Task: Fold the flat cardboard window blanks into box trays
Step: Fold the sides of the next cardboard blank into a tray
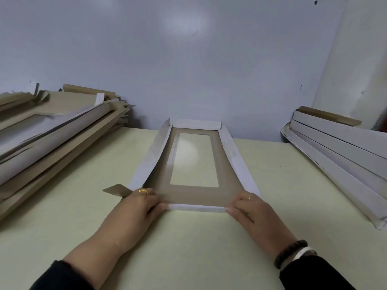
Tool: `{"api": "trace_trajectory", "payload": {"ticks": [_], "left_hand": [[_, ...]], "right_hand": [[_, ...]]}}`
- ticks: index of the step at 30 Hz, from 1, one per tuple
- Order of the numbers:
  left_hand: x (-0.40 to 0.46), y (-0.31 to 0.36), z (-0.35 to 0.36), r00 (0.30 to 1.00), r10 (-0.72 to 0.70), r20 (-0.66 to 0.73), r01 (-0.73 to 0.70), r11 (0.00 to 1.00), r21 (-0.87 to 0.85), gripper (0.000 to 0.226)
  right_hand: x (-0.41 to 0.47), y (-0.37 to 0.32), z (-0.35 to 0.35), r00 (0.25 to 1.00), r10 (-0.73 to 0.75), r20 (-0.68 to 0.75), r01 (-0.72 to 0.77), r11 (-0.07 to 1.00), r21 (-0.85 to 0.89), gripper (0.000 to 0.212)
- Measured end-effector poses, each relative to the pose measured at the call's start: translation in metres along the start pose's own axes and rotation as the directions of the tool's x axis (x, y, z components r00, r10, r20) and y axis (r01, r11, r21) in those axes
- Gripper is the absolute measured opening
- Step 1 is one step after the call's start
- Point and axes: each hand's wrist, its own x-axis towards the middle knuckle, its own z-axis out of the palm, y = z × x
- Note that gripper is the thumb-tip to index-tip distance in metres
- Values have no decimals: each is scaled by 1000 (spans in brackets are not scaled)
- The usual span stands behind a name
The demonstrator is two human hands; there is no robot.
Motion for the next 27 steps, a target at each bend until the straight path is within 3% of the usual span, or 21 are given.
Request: {"api": "trace_trajectory", "payload": {"ticks": [4, 6, 9, 12, 15, 17, 20, 23, 27], "left_hand": [[3, 13, 7, 993, 27, -111, -3, 978, 208, 25], [4, 20, 10, 991, 53, -127, -21, 970, 243, 43], [7, 25, 17, 1000, -26, -5, 26, 944, 329, 82], [12, 18, 27, 997, -55, 54, 32, 933, 358, 67], [16, 21, 28, 991, -102, 92, 63, 931, 359, 63], [18, 21, 30, 986, -136, 98, 92, 930, 356, 64], [21, 17, 32, 964, -184, 194, 131, 957, 260, 60], [24, 14, 31, 937, -202, 284, 168, 976, 140, 55], [24, 12, 31, 945, -187, 270, 163, 981, 108, 55]], "right_hand": [[4, -2, 3, 998, 15, -57, -18, 998, -56, 20], [8, -4, 6, 996, 30, -84, -37, 995, -89, 23], [14, -3, 9, 993, 60, -103, -76, 984, -160, 28], [18, -9, 12, 992, 70, -106, -101, 939, -328, 28], [20, -17, 20, 995, -70, -75, 22, 861, -508, 33], [22, -21, 28, 991, -113, 66, 130, 887, -444, 44], [23, -16, 37, 976, -52, 211, 121, 935, -332, 49], [24, -5, 36, 969, 25, 247, 58, 944, -324, 49], [23, 6, 32, 974, 66, 215, 0, 956, -295, 48]]}}
